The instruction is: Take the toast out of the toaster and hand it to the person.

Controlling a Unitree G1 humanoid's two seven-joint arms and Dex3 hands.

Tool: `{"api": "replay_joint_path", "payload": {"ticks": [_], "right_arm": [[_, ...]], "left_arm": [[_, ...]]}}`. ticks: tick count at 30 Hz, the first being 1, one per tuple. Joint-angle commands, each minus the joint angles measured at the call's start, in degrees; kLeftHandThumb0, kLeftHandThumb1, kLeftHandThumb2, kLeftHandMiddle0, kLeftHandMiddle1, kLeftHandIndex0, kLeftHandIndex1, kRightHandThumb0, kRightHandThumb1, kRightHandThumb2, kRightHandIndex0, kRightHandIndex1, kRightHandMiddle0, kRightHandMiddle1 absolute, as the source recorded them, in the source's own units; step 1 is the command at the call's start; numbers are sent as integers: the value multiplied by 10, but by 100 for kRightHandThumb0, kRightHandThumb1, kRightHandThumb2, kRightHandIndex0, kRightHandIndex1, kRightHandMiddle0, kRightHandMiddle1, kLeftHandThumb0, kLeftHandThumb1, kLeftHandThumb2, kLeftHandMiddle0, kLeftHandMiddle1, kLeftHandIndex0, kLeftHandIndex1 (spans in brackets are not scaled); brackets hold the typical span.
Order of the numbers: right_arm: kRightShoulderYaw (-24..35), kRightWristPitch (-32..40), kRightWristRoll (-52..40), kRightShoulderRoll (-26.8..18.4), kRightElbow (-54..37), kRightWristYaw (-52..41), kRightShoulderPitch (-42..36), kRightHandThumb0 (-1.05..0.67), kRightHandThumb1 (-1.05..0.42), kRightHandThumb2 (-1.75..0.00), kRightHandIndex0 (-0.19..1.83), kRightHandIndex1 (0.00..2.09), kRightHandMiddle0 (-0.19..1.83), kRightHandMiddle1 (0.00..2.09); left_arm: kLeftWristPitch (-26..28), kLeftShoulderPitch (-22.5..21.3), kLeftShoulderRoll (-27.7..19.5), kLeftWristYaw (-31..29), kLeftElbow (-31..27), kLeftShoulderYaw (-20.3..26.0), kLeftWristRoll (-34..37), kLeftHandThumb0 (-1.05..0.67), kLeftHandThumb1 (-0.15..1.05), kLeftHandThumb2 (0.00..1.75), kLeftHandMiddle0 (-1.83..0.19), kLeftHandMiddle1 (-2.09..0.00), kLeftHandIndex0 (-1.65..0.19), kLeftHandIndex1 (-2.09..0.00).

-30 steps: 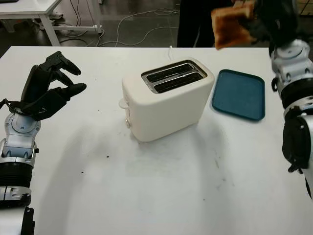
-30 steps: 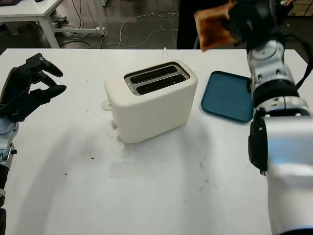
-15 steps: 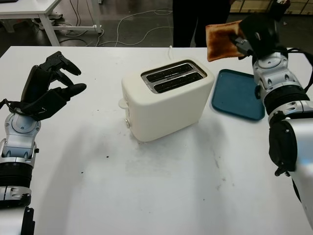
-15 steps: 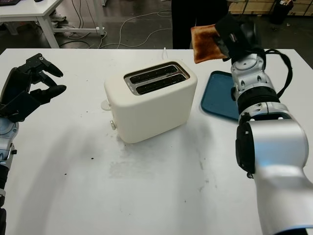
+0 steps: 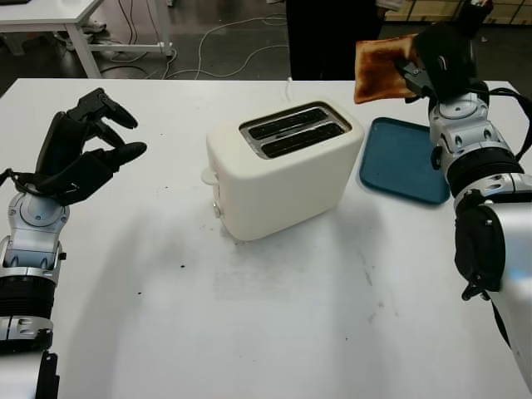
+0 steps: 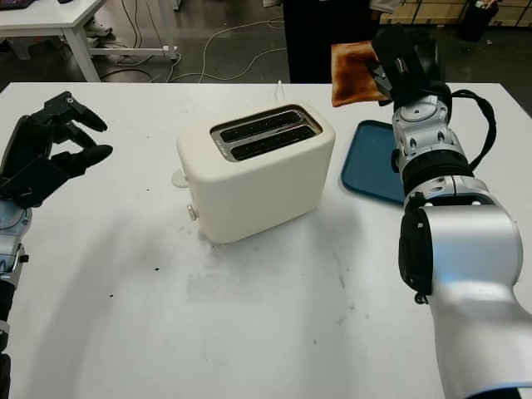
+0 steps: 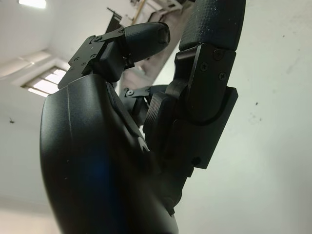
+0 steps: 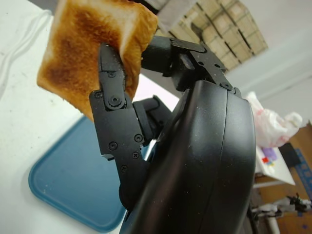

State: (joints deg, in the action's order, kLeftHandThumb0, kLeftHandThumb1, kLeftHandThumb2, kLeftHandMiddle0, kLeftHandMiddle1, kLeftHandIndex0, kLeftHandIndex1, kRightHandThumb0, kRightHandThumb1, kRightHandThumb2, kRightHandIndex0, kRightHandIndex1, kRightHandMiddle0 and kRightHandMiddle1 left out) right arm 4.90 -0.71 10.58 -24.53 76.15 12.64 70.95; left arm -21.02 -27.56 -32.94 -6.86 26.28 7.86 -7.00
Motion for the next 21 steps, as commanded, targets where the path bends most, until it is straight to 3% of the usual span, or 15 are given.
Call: {"api": "replay_joint_path", "payload": {"ticks": [1,4,21], "right_arm": [[0,3,1,2,1,7,0,-34,-92,-16,85,175,36,171],[3,5,-4,3,1,2,1,-43,-92,-17,89,175,52,174],[-16,0,15,-1,1,-10,1,-38,-92,-22,89,175,57,175]], "left_arm": [[-9,3,1,2,3,3,0,-105,92,17,-51,-153,-37,-152],[-8,3,0,1,3,3,1,-105,92,17,-51,-153,-37,-152],[-4,6,-1,3,0,3,-1,-105,92,16,-51,-151,-38,-150]]}}
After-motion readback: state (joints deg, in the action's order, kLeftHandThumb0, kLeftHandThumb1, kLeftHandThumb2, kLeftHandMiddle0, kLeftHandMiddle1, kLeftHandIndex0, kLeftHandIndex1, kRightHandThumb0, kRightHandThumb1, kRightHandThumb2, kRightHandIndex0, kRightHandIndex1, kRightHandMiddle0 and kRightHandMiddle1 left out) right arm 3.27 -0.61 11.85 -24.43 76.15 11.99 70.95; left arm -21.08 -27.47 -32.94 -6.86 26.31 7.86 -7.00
